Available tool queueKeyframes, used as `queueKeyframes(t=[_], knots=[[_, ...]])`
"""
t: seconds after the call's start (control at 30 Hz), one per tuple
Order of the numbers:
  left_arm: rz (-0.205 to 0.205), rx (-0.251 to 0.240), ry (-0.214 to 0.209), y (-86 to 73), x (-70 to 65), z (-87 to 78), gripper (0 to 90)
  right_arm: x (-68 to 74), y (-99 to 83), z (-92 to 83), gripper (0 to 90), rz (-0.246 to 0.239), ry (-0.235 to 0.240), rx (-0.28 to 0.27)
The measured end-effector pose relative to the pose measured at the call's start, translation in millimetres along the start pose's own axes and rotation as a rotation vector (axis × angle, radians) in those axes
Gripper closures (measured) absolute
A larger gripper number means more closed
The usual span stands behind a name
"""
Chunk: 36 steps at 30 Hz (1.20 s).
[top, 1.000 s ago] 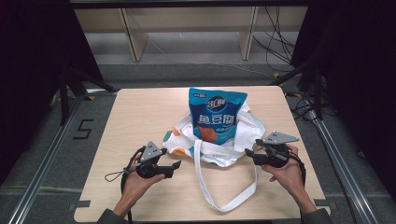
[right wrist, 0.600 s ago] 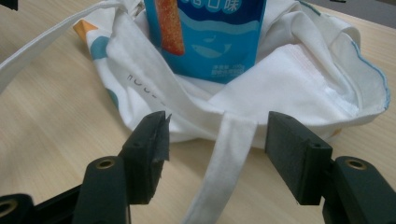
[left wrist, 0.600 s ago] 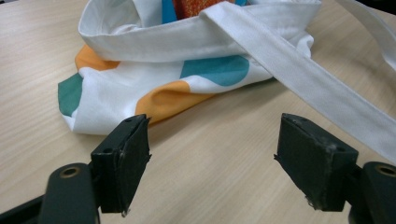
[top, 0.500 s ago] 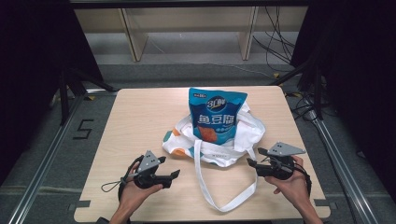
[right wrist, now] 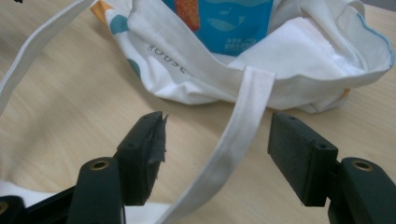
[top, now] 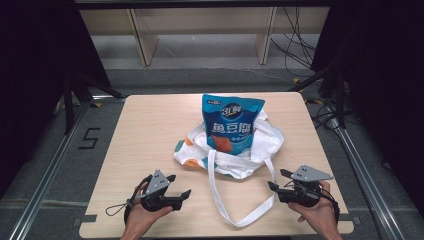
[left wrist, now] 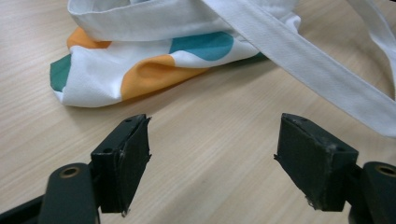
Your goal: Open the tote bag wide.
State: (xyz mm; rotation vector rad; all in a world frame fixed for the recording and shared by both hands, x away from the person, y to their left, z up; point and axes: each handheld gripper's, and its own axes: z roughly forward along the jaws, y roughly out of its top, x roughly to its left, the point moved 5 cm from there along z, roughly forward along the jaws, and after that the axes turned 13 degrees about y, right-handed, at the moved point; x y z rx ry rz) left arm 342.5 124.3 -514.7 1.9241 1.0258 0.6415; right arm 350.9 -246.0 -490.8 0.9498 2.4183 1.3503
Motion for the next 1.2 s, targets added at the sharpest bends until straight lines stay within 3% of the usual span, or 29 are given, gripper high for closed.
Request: queueKeyframes(t=[0.07,0.1,0.17,0.2,0.27,0.3,0.33,0.4,0.43,0.47,0.5,0.53,0.57,0.6,0.63,0.73,0.87,0.9,0.93,0.97,1.03,1.07,1.1,1.13,1.17,1.2], knots=[[0.025,-0.002,-0.007,-1.3,-1.6,-2.1,24.8,2.1,-4.4,-2.7,37.2,0.014,0.006,0.006],[0.002,0.0,-0.006,-2.2,-4.1,-2.6,24.8,3.0,-6.7,-4.2,37.2,0.018,0.002,0.006],[0.006,0.002,-0.011,-3.8,-6.2,-4.5,24.8,5.6,-12.4,-6.2,36.8,0.03,0.002,0.016],[0.013,0.002,-0.015,-4.6,-7.6,-5.6,24.7,4.1,-14.3,-6.3,36.8,0.008,0.018,0.021],[0.018,0.004,-0.022,-6.0,-10.8,-7.2,24.7,7.5,-21.2,-9.0,36.7,0.028,-0.009,0.033],[0.03,0.011,-0.015,-7.1,-11.6,-8.6,24.7,6.3,-23.0,-9.4,36.7,0.012,-0.004,0.042],[0.051,0.021,-0.021,-8.7,-12.0,-10.0,24.7,8.7,-25.8,-10.7,36.7,0.034,-0.003,0.047],[0.043,0.011,-0.005,-9.5,-14.0,-12.1,24.7,9.4,-29.8,-14.0,36.4,0.024,-0.006,0.053],[0.034,0.01,-0.011,-10.8,-15.6,-13.9,24.7,12.1,-32.5,-15.5,36.4,0.048,-0.003,0.051],[0.036,0.006,-0.013,-11.6,-17.0,-15.7,24.7,11.5,-35.9,-17.4,36.4,0.023,-0.001,0.056],[0.042,0.013,-0.016,-13.0,-17.6,-17.4,24.7,14.1,-39.5,-19.4,36.4,0.041,0.004,0.068],[0.029,0.01,-0.016,-14.2,-19.9,-18.1,24.7,14.1,-41.7,-20.7,36.4,0.027,-0.001,0.058],[0.057,0.02,-0.012,-15.4,-19.1,-19.6,24.7,17.0,-45.1,-22.8,36.4,0.056,0.004,0.07],[0.049,0.03,-0.02,-17.2,-20.7,-20.1,24.6,19.4,-47.0,-23.8,36.3,0.071,0.012,0.066],[0.057,0.034,-0.021,-18.2,-21.7,-20.4,24.5,17.3,-48.2,-25.6,36.3,0.039,0.007,0.066],[0.084,0.049,-0.028,-19.6,-24.0,-19.0,24.4,20.6,-52.6,-27.1,36.2,0.061,0.008,0.076],[0.092,0.055,-0.032,-20.0,-25.6,-17.7,24.3,18.0,-54.8,-26.2,35.9,0.034,0.007,0.098],[0.085,0.05,-0.031,-19.8,-26.1,-17.6,24.3,19.3,-55.5,-25.2,35.9,0.049,0.033,0.105],[0.093,0.059,-0.03,-20.1,-24.9,-18.2,24.3,19.1,-55.7,-25.2,35.9,0.045,0.036,0.107],[0.109,0.058,-0.031,-19.9,-23.6,-18.1,24.2,21.7,-56.7,-25.1,35.8,0.071,0.026,0.113],[0.115,0.056,-0.027,-19.8,-22.9,-17.1,24.1,17.5,-56.6,-25.6,35.7,0.025,0.011,0.122],[0.117,0.058,-0.027,-19.9,-22.8,-17.0,24.1,18.0,-56.9,-25.0,35.7,0.029,0.013,0.12],[0.086,0.064,-0.029,-20.7,-25.0,-16.8,24.1,20.5,-57.7,-24.7,35.6,0.06,0.02,0.125],[0.092,0.063,-0.029,-20.6,-24.8,-16.7,24.0,19.3,-57.5,-24.5,35.6,0.04,0.021,0.131],[0.139,0.069,-0.028,-20.4,-22.1,-17.3,24.0,19.1,-57.7,-24.2,35.6,0.035,0.021,0.134],[0.106,0.075,-0.025,-21.3,-24.2,-17.3,24.0,18.4,-57.5,-24.5,35.6,0.023,0.009,0.133]])
